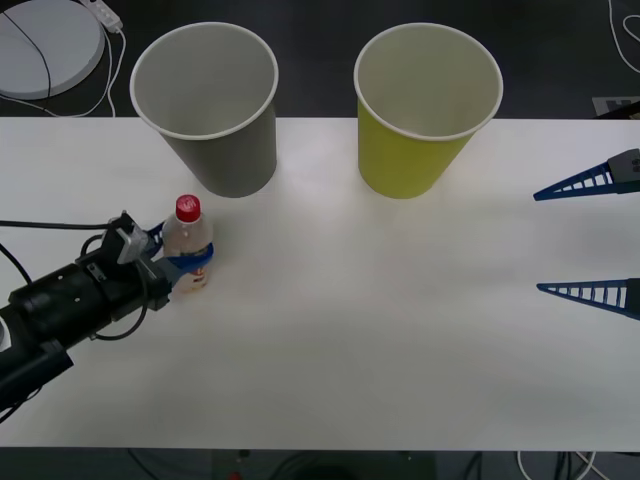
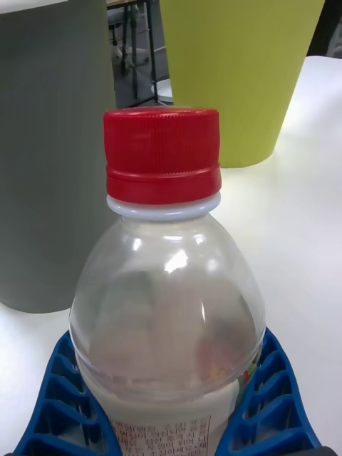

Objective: Put the can into the green bin and the plastic bottle into the gray bin

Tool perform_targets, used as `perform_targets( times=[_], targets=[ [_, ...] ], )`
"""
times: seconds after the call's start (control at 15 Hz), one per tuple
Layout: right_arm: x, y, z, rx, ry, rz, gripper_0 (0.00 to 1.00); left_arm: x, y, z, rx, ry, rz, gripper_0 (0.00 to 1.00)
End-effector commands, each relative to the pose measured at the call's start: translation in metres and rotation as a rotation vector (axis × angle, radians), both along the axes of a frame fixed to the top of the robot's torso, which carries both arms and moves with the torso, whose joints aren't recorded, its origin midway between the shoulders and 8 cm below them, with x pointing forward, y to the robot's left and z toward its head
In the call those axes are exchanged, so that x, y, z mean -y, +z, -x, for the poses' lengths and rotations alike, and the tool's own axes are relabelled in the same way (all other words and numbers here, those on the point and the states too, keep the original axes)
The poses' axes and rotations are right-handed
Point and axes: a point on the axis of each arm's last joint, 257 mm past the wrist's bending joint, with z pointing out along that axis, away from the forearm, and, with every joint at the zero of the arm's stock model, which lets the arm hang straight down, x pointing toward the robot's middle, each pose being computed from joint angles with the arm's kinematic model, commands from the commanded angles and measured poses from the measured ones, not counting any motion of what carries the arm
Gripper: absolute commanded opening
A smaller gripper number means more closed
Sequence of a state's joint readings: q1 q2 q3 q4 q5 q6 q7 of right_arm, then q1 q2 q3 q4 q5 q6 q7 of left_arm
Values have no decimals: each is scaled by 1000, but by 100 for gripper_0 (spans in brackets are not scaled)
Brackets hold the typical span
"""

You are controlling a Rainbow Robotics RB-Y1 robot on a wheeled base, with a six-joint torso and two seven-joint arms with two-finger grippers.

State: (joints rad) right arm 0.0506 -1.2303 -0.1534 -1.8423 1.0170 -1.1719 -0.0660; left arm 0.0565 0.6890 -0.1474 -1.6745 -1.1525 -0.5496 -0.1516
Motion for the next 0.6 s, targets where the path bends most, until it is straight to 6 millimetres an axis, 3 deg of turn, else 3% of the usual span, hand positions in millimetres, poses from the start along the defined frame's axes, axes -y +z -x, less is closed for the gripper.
perform_targets(
  times=[0.07, 0.6],
  targets=[
    [0, 0, 0, 0, 0, 0, 100, -3, 6, 3, -12, -18, 14, 0],
    [0, 0, 0, 0, 0, 0, 100, -22, 36, 23, -19, -23, 37, 0]
  ],
)
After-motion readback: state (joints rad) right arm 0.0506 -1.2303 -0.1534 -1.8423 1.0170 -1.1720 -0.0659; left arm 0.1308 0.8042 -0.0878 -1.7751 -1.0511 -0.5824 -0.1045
